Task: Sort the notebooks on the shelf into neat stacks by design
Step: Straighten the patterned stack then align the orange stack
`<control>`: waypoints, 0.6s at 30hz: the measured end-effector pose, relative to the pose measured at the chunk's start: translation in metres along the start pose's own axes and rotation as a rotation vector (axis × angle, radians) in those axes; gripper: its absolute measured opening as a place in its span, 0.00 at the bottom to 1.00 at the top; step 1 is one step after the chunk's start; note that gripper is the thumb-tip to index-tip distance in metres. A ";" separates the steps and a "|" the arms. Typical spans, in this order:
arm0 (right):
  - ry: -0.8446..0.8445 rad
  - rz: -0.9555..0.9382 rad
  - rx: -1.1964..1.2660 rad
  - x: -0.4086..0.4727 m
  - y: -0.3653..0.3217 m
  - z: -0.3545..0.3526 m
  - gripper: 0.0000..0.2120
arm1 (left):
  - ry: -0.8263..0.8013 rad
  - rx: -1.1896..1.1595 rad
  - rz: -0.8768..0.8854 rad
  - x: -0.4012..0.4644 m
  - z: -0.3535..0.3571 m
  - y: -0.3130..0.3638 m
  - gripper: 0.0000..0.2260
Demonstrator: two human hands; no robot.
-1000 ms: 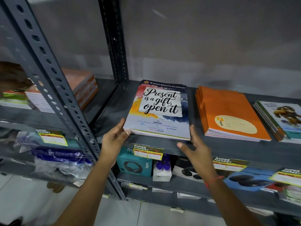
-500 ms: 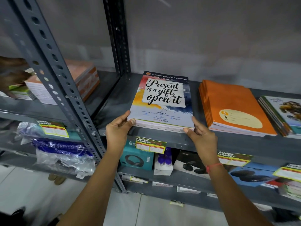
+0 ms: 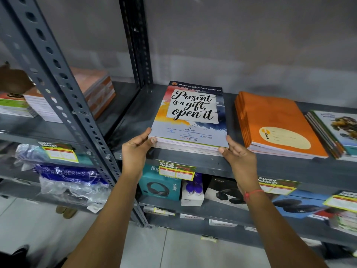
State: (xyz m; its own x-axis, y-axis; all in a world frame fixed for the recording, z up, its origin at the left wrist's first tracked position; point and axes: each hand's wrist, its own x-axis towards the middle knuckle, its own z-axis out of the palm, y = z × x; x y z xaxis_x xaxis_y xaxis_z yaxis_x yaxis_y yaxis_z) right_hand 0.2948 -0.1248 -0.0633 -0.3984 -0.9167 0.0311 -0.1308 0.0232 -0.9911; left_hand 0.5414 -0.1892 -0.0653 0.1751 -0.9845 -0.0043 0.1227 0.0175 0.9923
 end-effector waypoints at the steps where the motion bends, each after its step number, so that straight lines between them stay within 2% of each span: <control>1: 0.013 -0.005 -0.007 0.000 0.000 0.001 0.25 | 0.013 0.000 0.001 0.001 0.001 0.000 0.18; 9: 0.106 -0.033 -0.084 -0.002 -0.004 0.008 0.22 | 0.134 -0.037 -0.039 0.004 0.012 -0.003 0.13; 18: 0.091 -0.054 -0.125 -0.003 -0.004 0.006 0.23 | 0.113 -0.047 0.006 0.001 0.012 -0.002 0.15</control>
State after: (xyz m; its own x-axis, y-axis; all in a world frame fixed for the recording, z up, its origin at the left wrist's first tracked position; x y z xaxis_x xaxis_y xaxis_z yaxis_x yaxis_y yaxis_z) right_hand 0.3021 -0.1246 -0.0604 -0.4675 -0.8782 0.1009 -0.2642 0.0299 -0.9640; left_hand 0.5297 -0.1926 -0.0661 0.2841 -0.9587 -0.0153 0.1667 0.0337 0.9854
